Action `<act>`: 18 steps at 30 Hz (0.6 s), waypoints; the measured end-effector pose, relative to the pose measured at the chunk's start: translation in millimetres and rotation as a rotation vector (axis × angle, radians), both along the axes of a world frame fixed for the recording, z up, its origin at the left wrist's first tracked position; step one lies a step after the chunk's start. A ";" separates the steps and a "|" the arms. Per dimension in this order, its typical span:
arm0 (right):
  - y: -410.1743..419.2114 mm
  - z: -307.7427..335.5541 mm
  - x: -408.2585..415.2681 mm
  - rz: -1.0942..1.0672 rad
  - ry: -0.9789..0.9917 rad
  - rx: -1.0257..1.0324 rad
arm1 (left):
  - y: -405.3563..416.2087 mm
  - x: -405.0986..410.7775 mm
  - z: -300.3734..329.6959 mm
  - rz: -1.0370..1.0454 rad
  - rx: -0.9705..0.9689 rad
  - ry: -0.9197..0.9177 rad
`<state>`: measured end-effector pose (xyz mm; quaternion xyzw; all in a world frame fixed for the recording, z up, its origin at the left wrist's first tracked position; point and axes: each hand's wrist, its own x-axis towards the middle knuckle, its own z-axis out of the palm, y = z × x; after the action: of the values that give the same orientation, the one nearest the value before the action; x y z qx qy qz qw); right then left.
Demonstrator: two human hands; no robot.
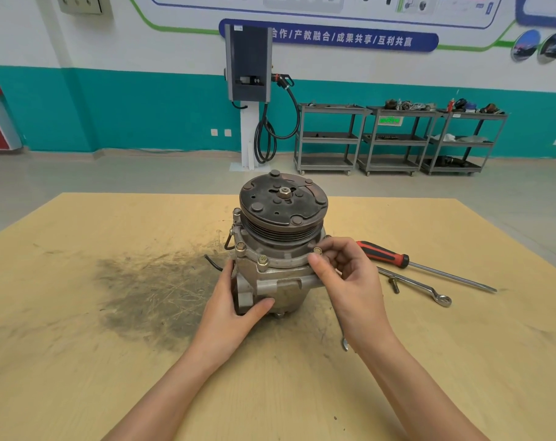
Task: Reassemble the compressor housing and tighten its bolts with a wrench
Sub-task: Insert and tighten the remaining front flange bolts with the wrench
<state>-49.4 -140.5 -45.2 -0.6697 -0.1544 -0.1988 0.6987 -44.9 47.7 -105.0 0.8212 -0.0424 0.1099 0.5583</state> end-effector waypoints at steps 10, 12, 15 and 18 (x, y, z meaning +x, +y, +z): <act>0.1 -2.7 -2.2 0.022 -0.027 0.015 | -0.7 -0.3 0.7 0.002 0.002 0.023; 0.2 -3.5 -1.1 0.021 -0.019 0.031 | -0.8 -0.3 0.8 0.001 -0.003 0.026; -1.5 -3.8 -1.9 0.028 -0.023 0.018 | -1.4 -1.2 2.1 0.000 -0.004 0.025; -2.5 -4.1 -3.2 0.044 -0.026 0.008 | -2.0 -1.8 2.6 0.006 0.003 0.019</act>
<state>-52.6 -142.9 -49.2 -0.6607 -0.1777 -0.1927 0.7035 -46.7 45.7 -102.4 0.8231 -0.0348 0.1036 0.5573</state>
